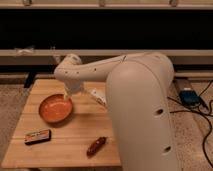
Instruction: Place the ceramic cup in the ceramic bowl
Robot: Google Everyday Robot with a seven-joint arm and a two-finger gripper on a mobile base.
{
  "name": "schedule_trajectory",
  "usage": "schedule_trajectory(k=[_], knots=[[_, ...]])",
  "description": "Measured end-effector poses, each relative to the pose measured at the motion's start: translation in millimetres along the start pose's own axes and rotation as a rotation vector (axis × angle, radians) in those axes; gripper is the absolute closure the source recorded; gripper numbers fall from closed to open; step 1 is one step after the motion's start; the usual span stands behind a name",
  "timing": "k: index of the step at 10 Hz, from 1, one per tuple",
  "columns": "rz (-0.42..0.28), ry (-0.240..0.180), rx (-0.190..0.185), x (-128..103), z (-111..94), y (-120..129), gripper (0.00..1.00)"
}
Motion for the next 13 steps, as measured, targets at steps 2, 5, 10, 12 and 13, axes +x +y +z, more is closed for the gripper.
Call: schedule_trajectory(k=[2, 5, 10, 12, 13], knots=[[0.000, 0.000, 0.000, 0, 0, 0, 0.20], [0.000, 0.000, 0.000, 0, 0, 0, 0.20], [0.001, 0.000, -0.001, 0, 0, -1, 0.20], [0.024, 0.008, -0.004, 5, -1, -11, 0.20], [0.044, 0.019, -0.003, 13, -2, -23, 0.20]])
